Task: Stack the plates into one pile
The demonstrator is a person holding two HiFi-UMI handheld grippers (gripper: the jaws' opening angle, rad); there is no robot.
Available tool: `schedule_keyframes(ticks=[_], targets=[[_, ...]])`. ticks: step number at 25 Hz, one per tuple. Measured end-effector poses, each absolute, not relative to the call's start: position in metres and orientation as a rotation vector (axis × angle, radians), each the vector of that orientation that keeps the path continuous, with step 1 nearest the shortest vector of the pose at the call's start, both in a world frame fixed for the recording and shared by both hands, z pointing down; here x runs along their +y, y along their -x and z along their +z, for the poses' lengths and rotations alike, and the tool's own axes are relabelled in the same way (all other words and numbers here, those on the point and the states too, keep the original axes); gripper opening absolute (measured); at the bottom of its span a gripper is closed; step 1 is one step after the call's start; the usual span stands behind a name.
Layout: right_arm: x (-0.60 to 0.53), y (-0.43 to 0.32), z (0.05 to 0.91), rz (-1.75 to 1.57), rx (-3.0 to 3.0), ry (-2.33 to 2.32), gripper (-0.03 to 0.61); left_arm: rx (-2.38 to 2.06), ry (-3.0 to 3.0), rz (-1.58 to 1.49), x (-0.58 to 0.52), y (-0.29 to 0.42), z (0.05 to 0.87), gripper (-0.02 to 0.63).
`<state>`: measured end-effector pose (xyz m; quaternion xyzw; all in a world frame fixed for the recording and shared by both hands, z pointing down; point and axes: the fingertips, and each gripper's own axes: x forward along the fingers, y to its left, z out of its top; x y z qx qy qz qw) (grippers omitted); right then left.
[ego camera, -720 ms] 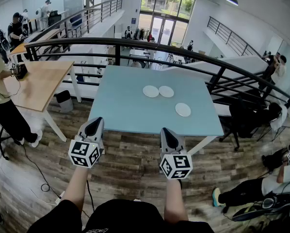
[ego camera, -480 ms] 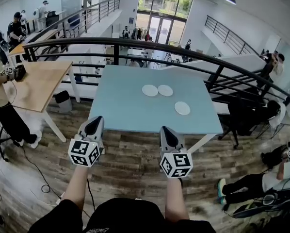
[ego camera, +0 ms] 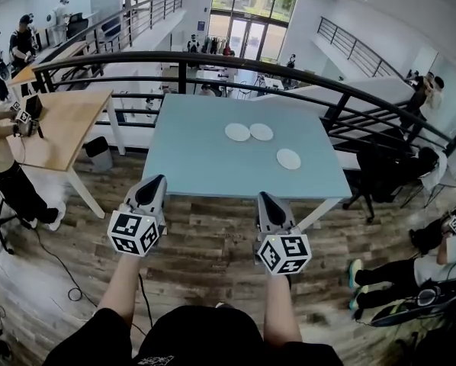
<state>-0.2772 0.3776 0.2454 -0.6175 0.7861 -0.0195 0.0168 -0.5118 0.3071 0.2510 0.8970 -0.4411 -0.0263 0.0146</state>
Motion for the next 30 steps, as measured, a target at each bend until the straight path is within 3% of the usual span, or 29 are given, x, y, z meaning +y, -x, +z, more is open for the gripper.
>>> schedule_keyframes(ticks=[11, 30], targets=[[0.391, 0.267, 0.251, -0.055, 2.461, 1.873, 0.009, -1.368, -2.822, -0.059, 0.321, 0.497, 0.261, 0.008], [0.400, 0.093, 0.260, -0.152, 2.511, 1.702, 0.009, -1.465, -2.740, -0.048, 0.335, 0.331, 0.271, 0.008]])
